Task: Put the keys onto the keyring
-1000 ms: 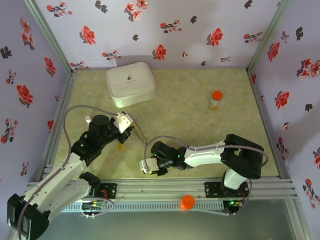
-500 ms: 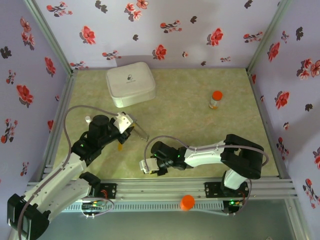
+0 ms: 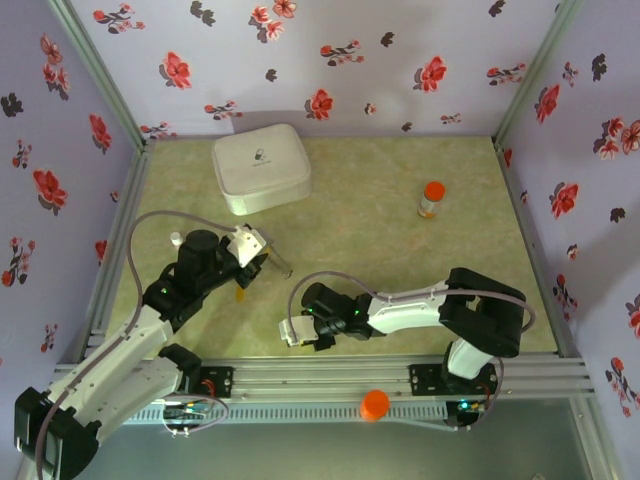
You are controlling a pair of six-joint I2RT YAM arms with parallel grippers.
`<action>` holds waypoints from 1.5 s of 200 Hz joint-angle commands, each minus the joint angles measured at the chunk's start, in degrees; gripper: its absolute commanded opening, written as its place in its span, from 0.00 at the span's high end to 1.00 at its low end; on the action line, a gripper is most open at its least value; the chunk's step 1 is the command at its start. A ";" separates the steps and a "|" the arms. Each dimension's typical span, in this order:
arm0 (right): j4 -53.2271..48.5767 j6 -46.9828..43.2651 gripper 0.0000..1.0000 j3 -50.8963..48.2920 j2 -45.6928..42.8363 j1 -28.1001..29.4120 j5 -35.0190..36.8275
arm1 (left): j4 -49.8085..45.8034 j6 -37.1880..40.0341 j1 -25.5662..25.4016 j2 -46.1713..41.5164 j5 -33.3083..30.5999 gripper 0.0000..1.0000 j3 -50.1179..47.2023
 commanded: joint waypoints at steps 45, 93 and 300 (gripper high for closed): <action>-1.21 0.61 1.00 0.81 0.22 -0.46 -0.06 | -0.23 1.63 0.45 -0.73 2.37 1.00 0.73; 6.83 8.55 1.00 -6.28 -10.60 -1.31 2.36 | -3.79 3.08 0.36 -2.98 6.19 1.00 0.87; 7.90 22.17 1.00 -3.88 -30.06 -10.77 -4.78 | -5.46 -7.15 -7.34 0.01 18.68 1.00 -0.59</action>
